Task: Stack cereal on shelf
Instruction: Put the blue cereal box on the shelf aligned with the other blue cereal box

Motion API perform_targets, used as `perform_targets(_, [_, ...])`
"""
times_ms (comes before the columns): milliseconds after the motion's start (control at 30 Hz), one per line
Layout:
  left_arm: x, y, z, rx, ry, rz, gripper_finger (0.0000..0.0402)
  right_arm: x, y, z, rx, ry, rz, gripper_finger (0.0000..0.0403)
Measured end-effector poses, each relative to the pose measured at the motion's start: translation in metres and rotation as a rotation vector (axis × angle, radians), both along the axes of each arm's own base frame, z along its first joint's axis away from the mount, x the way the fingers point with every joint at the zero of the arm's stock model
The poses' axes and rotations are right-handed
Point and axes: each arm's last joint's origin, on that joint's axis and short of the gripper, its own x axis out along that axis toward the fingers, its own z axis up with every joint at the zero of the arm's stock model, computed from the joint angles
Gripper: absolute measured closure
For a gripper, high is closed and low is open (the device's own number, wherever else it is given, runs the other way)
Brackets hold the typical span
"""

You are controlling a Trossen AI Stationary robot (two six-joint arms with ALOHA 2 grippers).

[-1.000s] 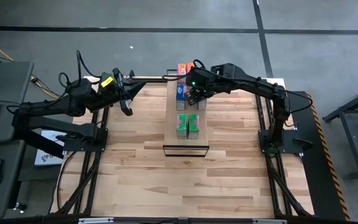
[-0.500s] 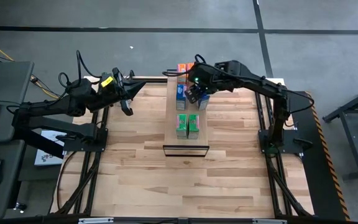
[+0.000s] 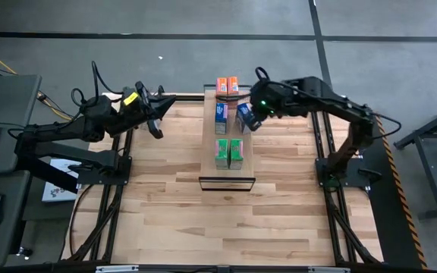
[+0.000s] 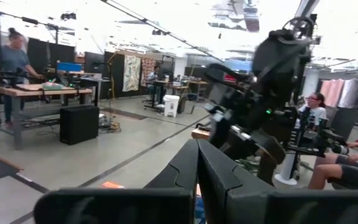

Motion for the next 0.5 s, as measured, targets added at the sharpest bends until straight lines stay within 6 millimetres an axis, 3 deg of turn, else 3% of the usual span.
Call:
perform_targets(133, [0.0, 0.001, 0.0, -0.007, -0.001, 0.035, 0.0401, -0.023, 0.005, -0.01, 0.031, 0.012, -0.044, 0.0354])
perform_targets(200, [-0.001, 0.001, 0.0, -0.009, -0.001, 0.042, 0.0401, -0.032, 0.006, -0.026, 0.052, 0.043, -0.07, 0.039])
perform_targets(300, [0.001, 0.001, -0.001, -0.01, 0.005, 0.045, 0.0401, -0.049, 0.009, -0.051, 0.098, 0.01, -0.101, 0.0386])
perform_targets(500, [0.016, 0.011, -0.021, -0.048, 0.166, 0.083, 0.0401, -0.069, 0.013, -0.102, 0.171, -0.25, -0.091, 0.04])
